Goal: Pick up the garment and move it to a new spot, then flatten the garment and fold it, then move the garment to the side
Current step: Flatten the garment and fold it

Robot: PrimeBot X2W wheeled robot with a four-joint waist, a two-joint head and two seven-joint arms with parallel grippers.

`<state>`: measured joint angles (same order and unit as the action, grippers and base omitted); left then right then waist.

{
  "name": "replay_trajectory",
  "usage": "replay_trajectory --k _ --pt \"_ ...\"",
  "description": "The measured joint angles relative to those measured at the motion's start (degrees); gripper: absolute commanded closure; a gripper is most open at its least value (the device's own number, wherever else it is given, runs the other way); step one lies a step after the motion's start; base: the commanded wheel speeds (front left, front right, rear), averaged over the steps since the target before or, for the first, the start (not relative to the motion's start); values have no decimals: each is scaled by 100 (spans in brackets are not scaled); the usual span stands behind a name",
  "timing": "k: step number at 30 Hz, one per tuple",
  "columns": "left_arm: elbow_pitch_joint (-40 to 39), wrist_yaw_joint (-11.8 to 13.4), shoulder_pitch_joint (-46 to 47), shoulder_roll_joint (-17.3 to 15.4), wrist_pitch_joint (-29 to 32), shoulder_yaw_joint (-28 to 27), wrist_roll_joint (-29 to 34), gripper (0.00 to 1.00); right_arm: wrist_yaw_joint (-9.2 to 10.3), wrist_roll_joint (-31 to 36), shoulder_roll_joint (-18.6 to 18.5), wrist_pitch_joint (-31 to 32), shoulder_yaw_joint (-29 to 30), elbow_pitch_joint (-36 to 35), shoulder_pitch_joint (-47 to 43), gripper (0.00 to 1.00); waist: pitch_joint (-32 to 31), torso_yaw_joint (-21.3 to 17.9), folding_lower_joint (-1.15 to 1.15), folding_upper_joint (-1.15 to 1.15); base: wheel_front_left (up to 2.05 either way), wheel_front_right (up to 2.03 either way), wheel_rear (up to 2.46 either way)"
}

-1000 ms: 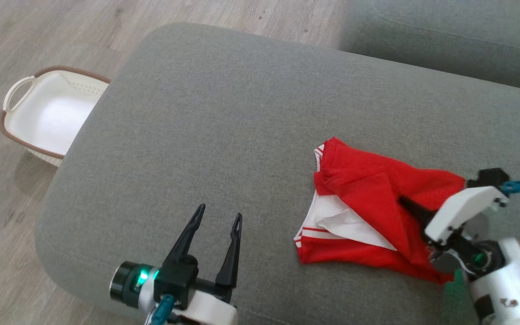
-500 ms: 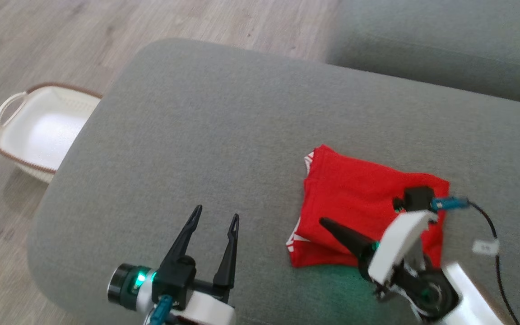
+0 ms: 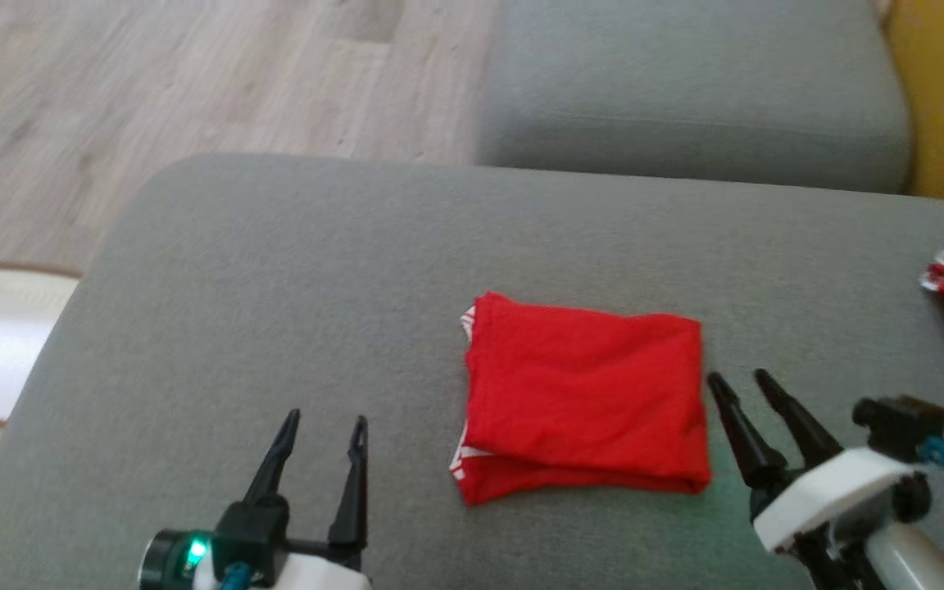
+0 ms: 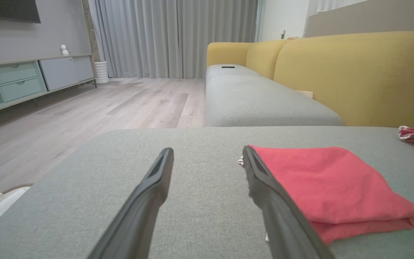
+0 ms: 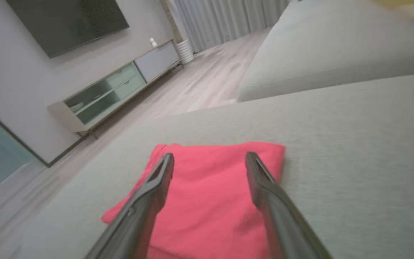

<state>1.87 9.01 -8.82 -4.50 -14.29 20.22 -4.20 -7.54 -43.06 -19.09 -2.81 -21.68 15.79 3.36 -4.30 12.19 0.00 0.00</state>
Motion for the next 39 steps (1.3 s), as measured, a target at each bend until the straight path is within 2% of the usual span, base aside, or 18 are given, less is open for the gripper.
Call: replay_trajectory --k 3,6,10,14,18,27,39 --pt "-26 0 -173 -10 0 -135 0 0 0 511 20 -661 16 297 -71 0 -104 -175 0 0 0 0 0" --pt "-41 -4 -404 -19 0 -276 -10 0 0 1001 115 -1032 92 504 -82 0 -216 -309 0 0 0 0 0" --pt "-87 -54 -665 -34 0 -448 -24 0 0 1606 474 -1140 628 548 -366 0 -426 -399 0 0 0 0 0" --pt "-175 -98 -959 -36 0 -594 -24 0 0 2216 886 -1140 1185 220 -892 0 -592 -469 0 0 0 0 0" --pt "-191 -147 -1089 -36 0 -642 16 0 0 2741 1120 -1140 1367 127 -1244 0 -702 -482 0 0 0 0 0" --pt "-244 -197 -1117 -34 0 -775 162 0 0 3116 1461 -1140 1672 -64 -1787 0 -821 -435 0 0 0 0 0" --pt "-160 -280 -1171 -25 0 -773 221 0 0 3348 1556 -1140 1766 -70 -1842 0 -805 -487 0 0 0 0 0"
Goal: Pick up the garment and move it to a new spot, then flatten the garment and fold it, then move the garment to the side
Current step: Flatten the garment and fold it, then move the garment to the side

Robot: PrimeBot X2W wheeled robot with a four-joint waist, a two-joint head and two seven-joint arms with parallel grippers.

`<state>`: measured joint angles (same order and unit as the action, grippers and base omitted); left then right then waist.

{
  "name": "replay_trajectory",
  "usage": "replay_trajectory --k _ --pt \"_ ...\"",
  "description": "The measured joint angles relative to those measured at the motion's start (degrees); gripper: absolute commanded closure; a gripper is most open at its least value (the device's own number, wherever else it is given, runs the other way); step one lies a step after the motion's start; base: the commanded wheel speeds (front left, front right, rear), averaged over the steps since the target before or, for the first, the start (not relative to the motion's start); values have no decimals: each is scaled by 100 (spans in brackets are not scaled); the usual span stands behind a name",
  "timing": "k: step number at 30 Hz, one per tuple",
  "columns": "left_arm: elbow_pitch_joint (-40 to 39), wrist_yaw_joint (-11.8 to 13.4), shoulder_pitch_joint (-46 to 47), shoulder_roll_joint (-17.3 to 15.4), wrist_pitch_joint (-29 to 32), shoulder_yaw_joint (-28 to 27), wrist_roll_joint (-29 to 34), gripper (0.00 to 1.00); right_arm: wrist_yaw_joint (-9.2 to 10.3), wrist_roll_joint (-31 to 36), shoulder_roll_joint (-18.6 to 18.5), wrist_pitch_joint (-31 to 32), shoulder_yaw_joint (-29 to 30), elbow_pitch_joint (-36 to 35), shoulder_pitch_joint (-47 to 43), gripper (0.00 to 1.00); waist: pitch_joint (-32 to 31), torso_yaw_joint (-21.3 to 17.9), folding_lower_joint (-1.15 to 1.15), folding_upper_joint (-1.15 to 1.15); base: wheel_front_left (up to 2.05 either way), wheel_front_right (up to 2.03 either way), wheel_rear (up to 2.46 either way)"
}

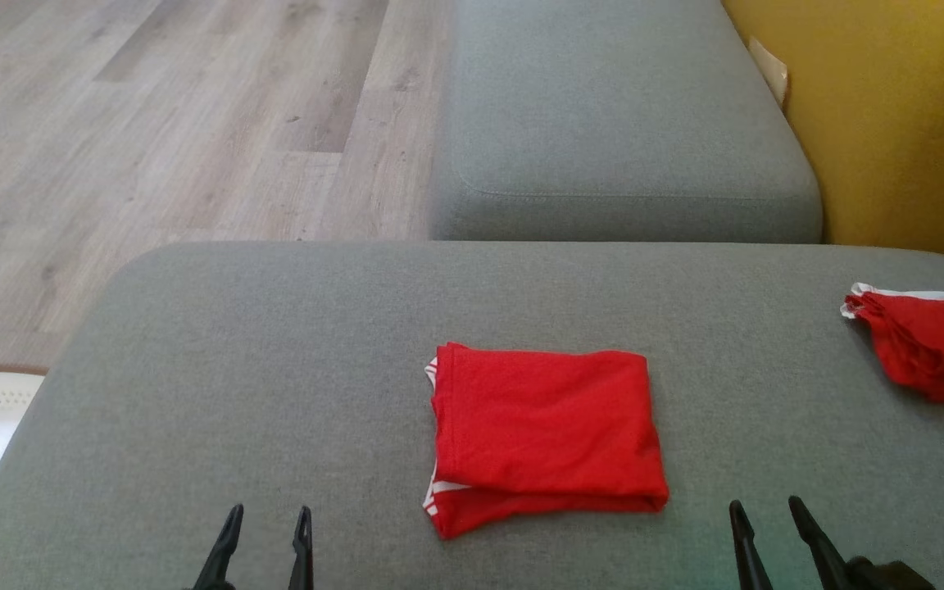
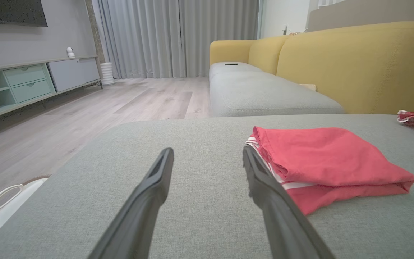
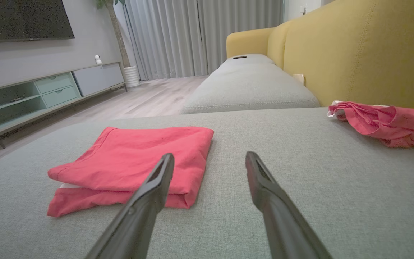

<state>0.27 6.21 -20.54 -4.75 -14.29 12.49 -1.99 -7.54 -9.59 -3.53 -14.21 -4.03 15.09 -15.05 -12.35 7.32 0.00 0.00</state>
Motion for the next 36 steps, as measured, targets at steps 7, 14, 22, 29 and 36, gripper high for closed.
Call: replay_trajectory --k 7,14,22,29,36 --pt "9 -16 1 12 0 20 40 0 0 8 16 0 -60 22 3 0 42 -70 0 0 0 0 0" --pt "-1 -10 7 26 0 37 42 0 0 9 16 0 -175 -12 8 0 144 -137 0 0 0 0 0" --pt "-32 -11 42 53 0 126 42 0 0 0 13 0 -203 -85 8 0 267 -133 0 0 0 0 0" --pt "-38 -8 94 71 0 143 41 0 0 -1 9 0 -168 -97 21 0 371 -46 0 0 0 0 0" --pt "-76 35 169 93 0 233 41 0 0 -111 -105 0 -234 118 319 0 545 30 0 0 0 0 0"
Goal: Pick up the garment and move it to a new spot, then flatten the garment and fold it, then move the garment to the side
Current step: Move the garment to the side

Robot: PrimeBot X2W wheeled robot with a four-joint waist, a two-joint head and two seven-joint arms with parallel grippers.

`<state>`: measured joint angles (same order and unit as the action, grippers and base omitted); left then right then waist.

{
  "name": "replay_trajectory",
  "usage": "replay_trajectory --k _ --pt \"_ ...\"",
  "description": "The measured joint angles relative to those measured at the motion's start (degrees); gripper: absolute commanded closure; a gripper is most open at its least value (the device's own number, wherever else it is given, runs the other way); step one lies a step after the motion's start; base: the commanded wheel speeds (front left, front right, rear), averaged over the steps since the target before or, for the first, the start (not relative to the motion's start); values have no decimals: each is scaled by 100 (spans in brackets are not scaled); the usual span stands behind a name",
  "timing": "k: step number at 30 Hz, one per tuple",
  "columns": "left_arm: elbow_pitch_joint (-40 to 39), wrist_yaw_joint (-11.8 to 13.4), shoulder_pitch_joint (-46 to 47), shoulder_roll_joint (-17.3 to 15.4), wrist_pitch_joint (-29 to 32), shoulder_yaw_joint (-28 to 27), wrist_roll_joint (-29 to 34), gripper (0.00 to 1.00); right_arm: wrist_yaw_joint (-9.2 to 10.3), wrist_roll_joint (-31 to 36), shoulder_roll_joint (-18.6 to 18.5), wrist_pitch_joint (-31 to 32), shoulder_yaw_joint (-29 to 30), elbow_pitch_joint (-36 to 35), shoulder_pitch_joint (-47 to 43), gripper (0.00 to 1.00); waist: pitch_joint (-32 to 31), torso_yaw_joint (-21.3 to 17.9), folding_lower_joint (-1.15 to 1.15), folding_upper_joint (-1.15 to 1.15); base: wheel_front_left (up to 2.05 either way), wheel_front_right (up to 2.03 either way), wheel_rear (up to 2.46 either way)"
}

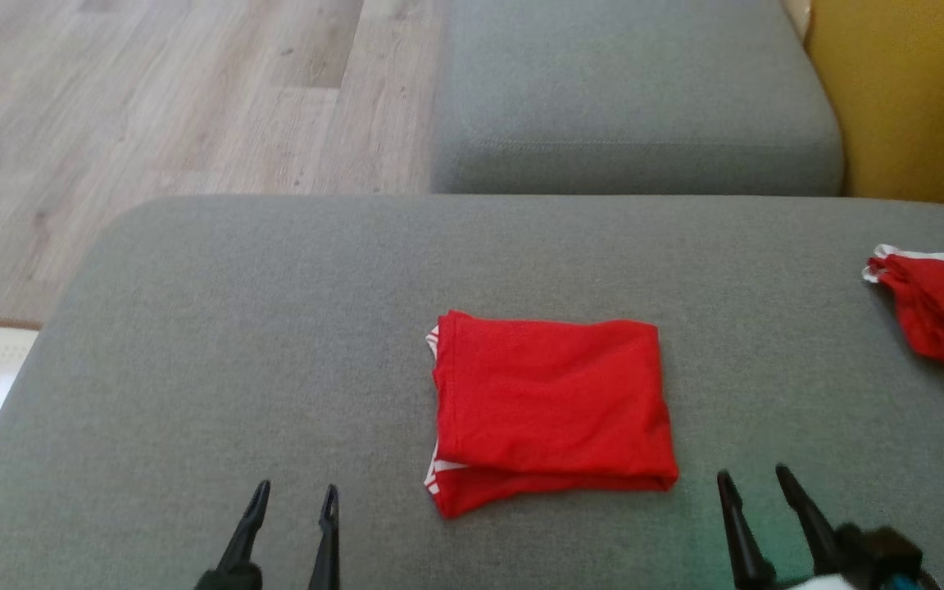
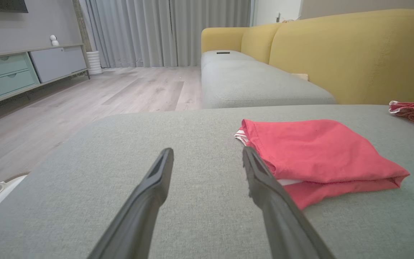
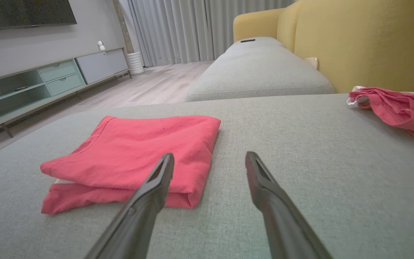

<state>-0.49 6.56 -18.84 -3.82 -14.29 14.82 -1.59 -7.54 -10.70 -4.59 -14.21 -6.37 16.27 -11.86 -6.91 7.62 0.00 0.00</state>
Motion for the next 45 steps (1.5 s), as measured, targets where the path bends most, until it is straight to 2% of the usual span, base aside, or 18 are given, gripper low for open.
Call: replay_trajectory --k 8,12,19,24,31,33,34,35,36,37,38,45 --pt "24 -8 339 16 0 213 52 0 0 -527 -243 119 -225 1157 1006 0 249 173 0 0 0 0 0" --pt "74 -7 391 20 0 385 52 0 0 -1464 -433 916 -597 1858 1817 0 414 277 0 0 0 0 0" --pt "178 -10 617 23 0 535 52 0 0 -2778 -623 1913 -813 2455 2653 0 558 386 0 0 0 0 0" --pt "207 -33 738 24 0 653 51 0 0 -3134 -759 2282 -1070 2821 2907 0 612 479 0 0 0 0 0" --pt "240 -40 747 25 0 715 52 0 0 -3454 -802 2279 -1381 3218 3112 0 691 568 0 0 0 0 0" --pt "240 -52 753 24 0 720 52 0 0 -3549 -802 2261 -1454 3294 3203 16 725 585 0 0 0 0 0" --pt "241 -52 759 22 0 721 52 0 0 -3591 -803 2251 -1507 3331 3255 40 745 592 0 0 0 0 0" --pt "241 -52 773 22 0 725 53 0 0 -3638 -803 2225 -1558 3367 3300 51 765 599 0 0 0 0 0" --pt "241 -52 793 21 0 726 53 0 0 -3684 -803 2224 -1602 3400 3345 51 788 605 0 0 0 0 0" --pt "241 -52 825 21 0 730 65 0 0 -3734 -804 2225 -1647 3435 3389 98 815 610 0 0 0 0 0" --pt "240 -52 866 21 0 737 91 0 0 -3782 -810 2229 -1707 3466 3425 100 842 613 0 0 0 0 0" --pt "193 9 997 22 0 811 102 0 0 -3767 -1114 1980 -2124 3531 3785 100 1088 504 0 0 0 0 0"
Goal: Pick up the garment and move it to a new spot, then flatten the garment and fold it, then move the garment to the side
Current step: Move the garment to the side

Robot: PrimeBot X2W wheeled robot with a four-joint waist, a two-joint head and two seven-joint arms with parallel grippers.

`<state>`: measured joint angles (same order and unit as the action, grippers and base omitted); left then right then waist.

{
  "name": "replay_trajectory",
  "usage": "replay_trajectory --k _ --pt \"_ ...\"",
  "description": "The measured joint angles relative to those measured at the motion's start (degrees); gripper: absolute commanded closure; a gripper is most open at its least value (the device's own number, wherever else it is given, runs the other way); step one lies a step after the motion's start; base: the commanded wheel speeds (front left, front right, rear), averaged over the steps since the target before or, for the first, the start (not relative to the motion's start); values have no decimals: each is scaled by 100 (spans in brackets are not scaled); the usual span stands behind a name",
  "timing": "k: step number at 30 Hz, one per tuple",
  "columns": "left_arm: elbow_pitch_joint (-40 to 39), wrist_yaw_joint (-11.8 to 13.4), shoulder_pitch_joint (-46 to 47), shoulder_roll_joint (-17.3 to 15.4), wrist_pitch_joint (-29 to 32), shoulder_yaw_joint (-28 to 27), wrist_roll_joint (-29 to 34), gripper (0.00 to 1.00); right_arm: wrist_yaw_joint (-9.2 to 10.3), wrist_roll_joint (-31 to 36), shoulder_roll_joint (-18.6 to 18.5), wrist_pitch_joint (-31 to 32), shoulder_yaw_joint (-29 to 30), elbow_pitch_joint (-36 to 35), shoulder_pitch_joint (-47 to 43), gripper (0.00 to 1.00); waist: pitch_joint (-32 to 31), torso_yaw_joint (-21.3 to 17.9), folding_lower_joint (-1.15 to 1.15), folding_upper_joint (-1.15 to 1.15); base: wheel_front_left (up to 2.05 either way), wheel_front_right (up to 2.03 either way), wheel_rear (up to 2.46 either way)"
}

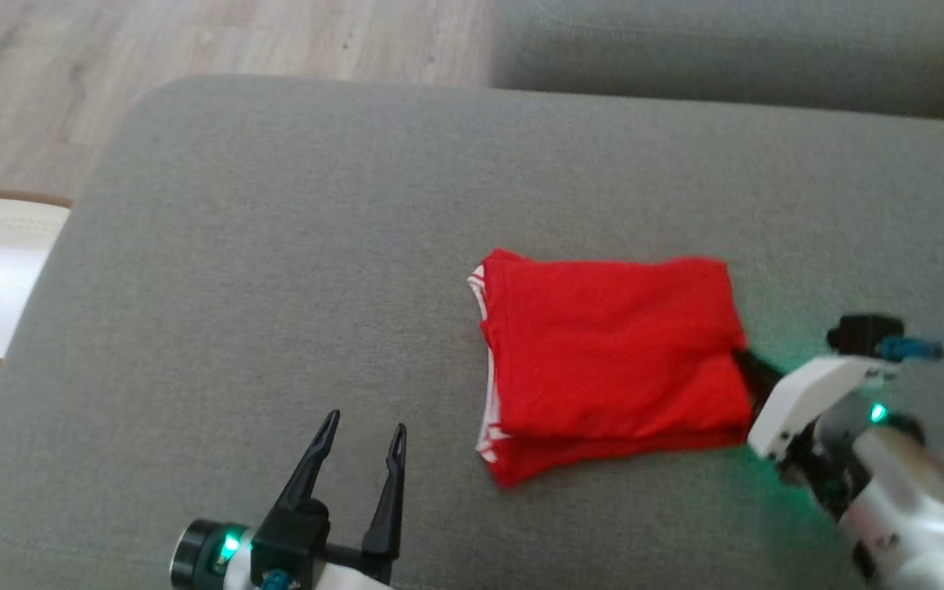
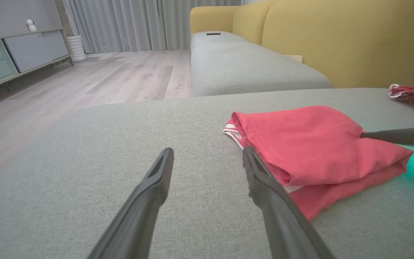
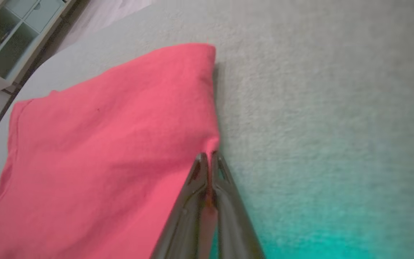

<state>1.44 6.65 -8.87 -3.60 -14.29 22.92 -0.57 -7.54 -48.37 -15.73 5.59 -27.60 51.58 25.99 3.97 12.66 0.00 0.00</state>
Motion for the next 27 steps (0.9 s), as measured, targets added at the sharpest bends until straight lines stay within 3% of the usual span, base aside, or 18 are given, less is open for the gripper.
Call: replay_trajectory --k 14,20,27 --pt "-347 241 978 26 -1 458 -223 0 0 400 -1617 -231 -73 -109 1759 100 883 -862 1 0 0 0 0" --pt "-293 243 1575 27 -1 550 -208 0 0 681 -2020 -207 29 -54 2630 100 1385 -1271 1 0 0 0 0" --pt "-220 246 1955 31 -1 599 -202 0 0 917 -2405 -143 151 171 3033 100 1776 -1561 1 0 0 0 0"
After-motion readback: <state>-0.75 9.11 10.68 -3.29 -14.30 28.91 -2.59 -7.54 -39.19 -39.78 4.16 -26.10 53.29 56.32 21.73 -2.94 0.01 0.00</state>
